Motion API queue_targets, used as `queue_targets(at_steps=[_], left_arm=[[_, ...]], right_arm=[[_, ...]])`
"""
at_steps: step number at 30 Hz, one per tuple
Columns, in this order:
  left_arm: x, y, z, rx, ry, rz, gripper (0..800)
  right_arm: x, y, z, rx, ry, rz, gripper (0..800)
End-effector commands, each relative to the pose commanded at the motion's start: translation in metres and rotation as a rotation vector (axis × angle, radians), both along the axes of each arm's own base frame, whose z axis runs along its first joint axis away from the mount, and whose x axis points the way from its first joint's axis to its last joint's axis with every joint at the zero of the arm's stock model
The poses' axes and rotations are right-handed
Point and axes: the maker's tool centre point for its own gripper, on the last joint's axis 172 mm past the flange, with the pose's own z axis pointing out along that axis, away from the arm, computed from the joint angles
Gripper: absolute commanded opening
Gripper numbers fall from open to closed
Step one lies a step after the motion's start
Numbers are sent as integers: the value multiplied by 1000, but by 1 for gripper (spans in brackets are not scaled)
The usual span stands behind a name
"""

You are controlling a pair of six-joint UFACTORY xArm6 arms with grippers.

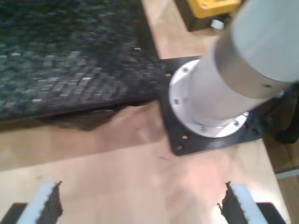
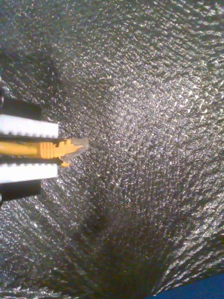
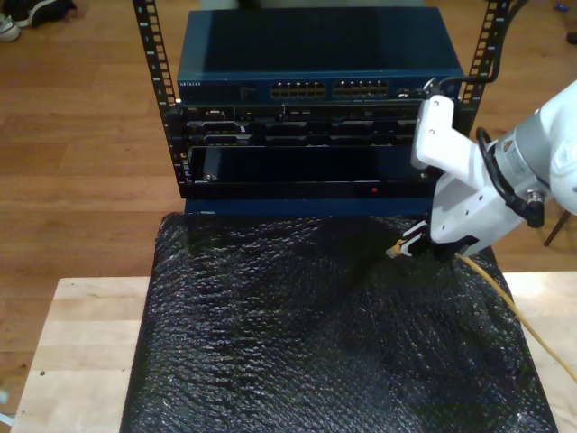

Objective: Grab the cable and plug it in

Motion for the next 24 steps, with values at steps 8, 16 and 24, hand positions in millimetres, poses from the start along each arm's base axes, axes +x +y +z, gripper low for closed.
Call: queue_targets(at_steps=[8,16,24], left_arm=[[-58,6,-26,-64,-13,15,798],[-99,-3,-61,-65,-29,21,798],[-109,-15,-73,-29,-61,-23,798]], right_arm=[[0,0,0,1,0,-1,0],[-1,0,-2,-1,5,0,0],[-2,-1,-4,-2,7,1,0]])
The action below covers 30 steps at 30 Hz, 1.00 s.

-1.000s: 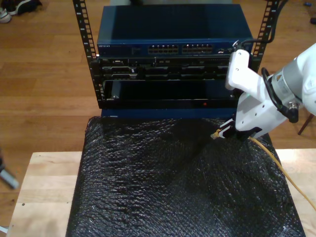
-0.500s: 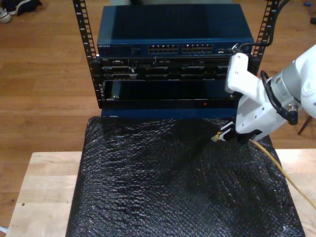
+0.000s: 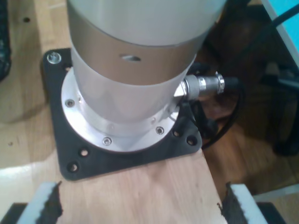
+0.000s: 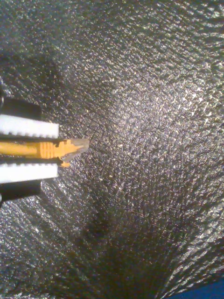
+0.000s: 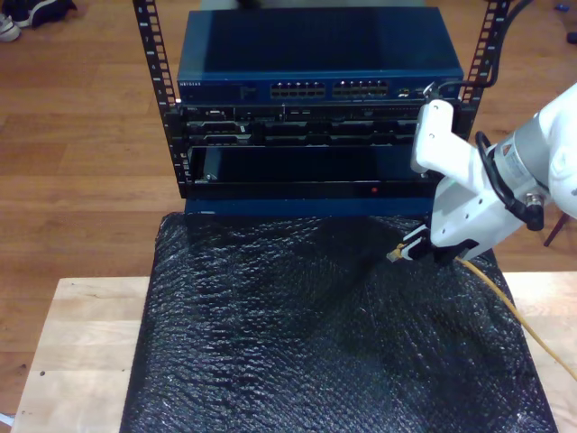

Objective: Grab the cable and plug it in

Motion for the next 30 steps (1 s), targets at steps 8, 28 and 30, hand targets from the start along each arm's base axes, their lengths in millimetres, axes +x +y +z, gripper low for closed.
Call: queue_targets(at_steps=[8,28,30], left_arm=[[-5,-7,-14,36,-29,-13,798],[-21,2,-74,144,-160,30,800],[-21,1,-78,150,-163,28,800]], right_arm=[[-2,0,-3,-1,6,0,0],[-5,-3,-8,-3,16,-5,0],[-5,-3,-9,-3,18,-5,0]])
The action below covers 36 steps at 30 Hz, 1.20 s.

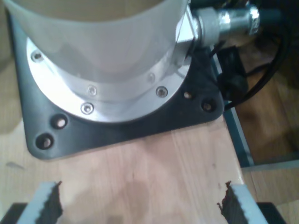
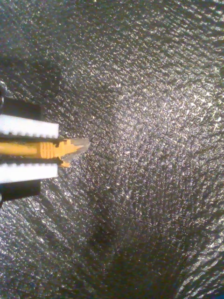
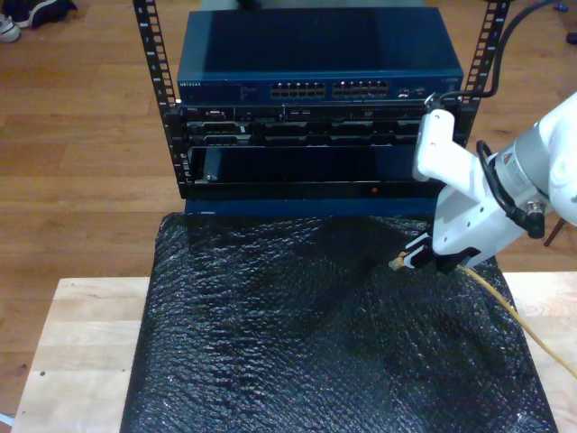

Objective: Grab the cable and plug it in

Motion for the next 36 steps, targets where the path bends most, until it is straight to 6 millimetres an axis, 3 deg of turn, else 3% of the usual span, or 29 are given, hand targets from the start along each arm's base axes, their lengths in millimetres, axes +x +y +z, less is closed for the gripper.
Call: queue_targets(at_steps=[17,27,31,36], left_arm=[[3,1,-19,54,-18,10,800],[3,2,-20,56,-19,10,800],[3,2,-20,56,-19,10,800],[3,2,-20,56,-19,10,800]], right_arm=[[-6,-2,-9,-4,9,-2,0],[33,-23,8,-101,-156,-15,0],[49,-19,14,-141,-249,1,0],[57,-11,7,-216,-359,56,0]])
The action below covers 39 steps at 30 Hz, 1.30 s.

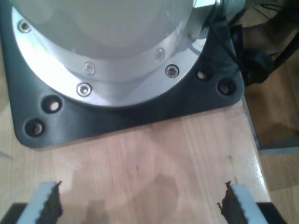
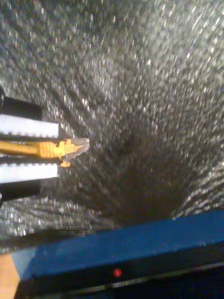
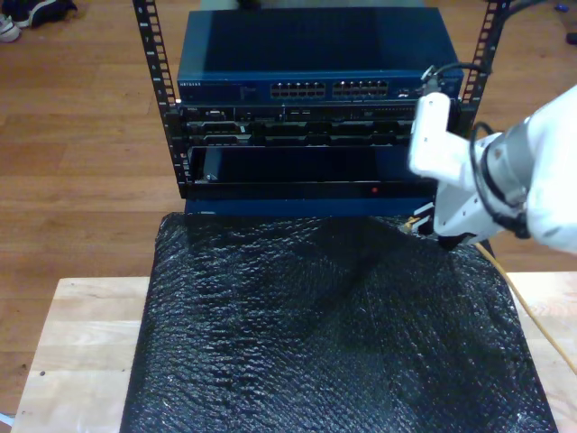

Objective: Grab the cable and plug it in

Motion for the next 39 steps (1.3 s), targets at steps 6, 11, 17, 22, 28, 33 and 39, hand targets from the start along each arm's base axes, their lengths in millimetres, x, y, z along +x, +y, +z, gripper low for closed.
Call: queue_targets(at_steps=[6,11,17,22,28,33,39], left_arm=[[0,0,0,0,0,0,800],[0,0,0,0,0,0,800],[0,0,0,0,0,-2,800],[0,0,0,0,0,0,800],[0,0,0,0,0,0,800],[0,0,0,0,0,0,800],[0,0,0,0,0,0,800]], right_arm=[[5,14,5,-27,-71,40,0],[24,10,16,-19,-189,-1,0],[48,11,13,-60,-317,10,0],[58,35,24,-55,-413,44,0],[65,34,15,-60,-432,35,0],[73,28,31,-58,-548,14,0],[79,26,45,-54,-628,-2,0]])
